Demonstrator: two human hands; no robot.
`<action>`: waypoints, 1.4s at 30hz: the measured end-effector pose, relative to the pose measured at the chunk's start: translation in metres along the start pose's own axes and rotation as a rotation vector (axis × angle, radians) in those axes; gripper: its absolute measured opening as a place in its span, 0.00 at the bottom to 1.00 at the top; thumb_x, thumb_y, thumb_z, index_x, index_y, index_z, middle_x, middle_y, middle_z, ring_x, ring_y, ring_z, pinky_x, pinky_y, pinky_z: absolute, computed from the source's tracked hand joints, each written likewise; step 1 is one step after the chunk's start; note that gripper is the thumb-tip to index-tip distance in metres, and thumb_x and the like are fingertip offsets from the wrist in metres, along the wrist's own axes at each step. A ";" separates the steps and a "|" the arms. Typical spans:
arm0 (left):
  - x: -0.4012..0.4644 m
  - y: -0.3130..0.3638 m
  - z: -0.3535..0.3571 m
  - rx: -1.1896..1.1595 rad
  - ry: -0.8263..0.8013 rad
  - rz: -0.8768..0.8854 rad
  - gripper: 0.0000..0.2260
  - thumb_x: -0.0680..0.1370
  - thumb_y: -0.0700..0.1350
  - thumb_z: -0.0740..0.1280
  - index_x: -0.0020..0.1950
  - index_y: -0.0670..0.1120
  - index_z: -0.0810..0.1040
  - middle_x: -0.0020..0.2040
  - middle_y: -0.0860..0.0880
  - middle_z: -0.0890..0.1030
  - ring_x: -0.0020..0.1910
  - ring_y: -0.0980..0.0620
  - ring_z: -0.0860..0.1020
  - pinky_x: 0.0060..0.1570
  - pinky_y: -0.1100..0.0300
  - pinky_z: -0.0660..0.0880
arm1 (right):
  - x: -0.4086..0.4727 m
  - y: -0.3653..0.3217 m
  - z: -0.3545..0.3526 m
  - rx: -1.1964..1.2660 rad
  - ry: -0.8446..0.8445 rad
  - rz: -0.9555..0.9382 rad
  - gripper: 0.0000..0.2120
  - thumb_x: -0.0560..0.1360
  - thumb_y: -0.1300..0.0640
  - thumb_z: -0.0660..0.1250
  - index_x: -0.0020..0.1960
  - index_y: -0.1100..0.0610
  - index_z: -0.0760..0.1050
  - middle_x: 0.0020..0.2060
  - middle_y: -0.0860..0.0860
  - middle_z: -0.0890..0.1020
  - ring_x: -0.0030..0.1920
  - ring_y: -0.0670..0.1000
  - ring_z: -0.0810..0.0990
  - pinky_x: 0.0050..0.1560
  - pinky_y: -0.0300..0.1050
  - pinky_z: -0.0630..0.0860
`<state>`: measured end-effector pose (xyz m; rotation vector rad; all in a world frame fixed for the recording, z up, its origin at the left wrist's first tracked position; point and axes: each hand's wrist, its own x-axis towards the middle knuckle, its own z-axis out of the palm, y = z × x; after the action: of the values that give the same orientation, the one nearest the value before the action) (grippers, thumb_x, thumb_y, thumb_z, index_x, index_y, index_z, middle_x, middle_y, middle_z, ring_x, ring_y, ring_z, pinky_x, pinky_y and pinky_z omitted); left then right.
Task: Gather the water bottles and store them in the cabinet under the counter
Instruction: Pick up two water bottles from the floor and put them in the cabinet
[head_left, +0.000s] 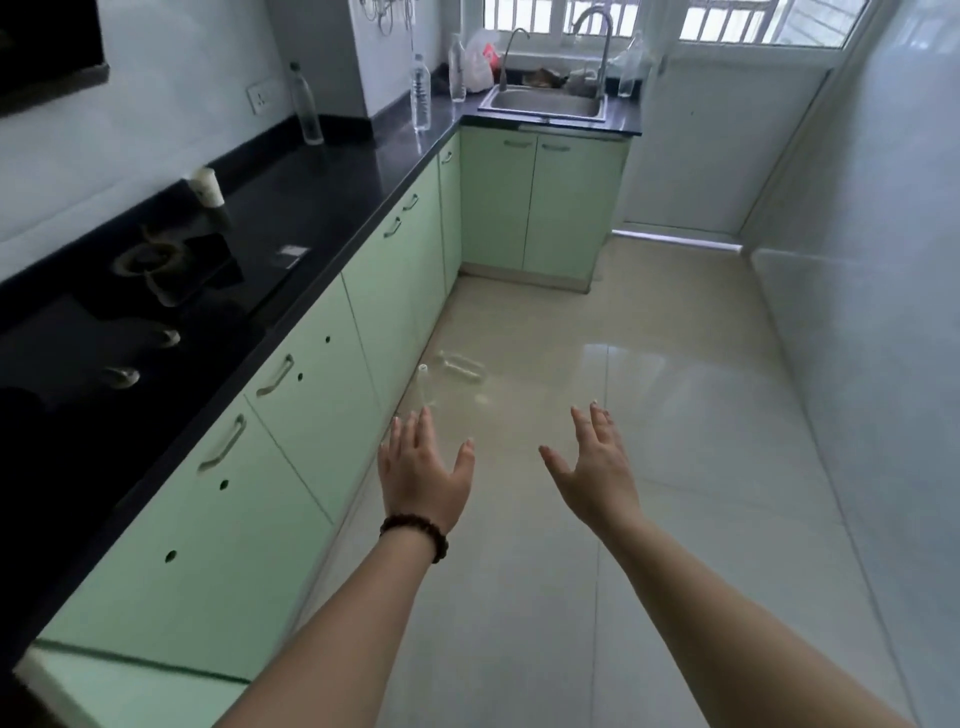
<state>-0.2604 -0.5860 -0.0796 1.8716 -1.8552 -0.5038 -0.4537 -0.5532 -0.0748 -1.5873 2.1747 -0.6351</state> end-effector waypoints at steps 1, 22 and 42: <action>0.011 0.007 0.007 -0.005 -0.007 0.002 0.34 0.76 0.61 0.57 0.77 0.43 0.59 0.77 0.44 0.63 0.77 0.46 0.55 0.74 0.47 0.52 | 0.014 0.004 -0.004 -0.001 0.000 0.006 0.35 0.78 0.43 0.61 0.78 0.54 0.51 0.79 0.53 0.49 0.78 0.51 0.45 0.77 0.48 0.46; 0.377 0.011 0.091 0.030 0.033 -0.142 0.34 0.78 0.59 0.62 0.77 0.42 0.59 0.77 0.43 0.63 0.77 0.45 0.56 0.74 0.48 0.54 | 0.407 -0.041 0.054 -0.028 -0.108 -0.070 0.35 0.77 0.44 0.63 0.78 0.54 0.54 0.78 0.53 0.50 0.78 0.51 0.46 0.76 0.47 0.47; 0.591 0.026 0.197 0.098 0.116 -0.586 0.33 0.76 0.57 0.66 0.75 0.39 0.64 0.73 0.39 0.67 0.74 0.40 0.61 0.72 0.45 0.59 | 0.717 -0.032 0.119 -0.087 -0.463 -0.329 0.33 0.78 0.43 0.62 0.78 0.52 0.53 0.79 0.49 0.50 0.78 0.48 0.44 0.77 0.45 0.47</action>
<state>-0.3758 -1.1879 -0.1945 2.4549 -1.2581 -0.4800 -0.5753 -1.2627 -0.1799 -1.9313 1.6401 -0.2249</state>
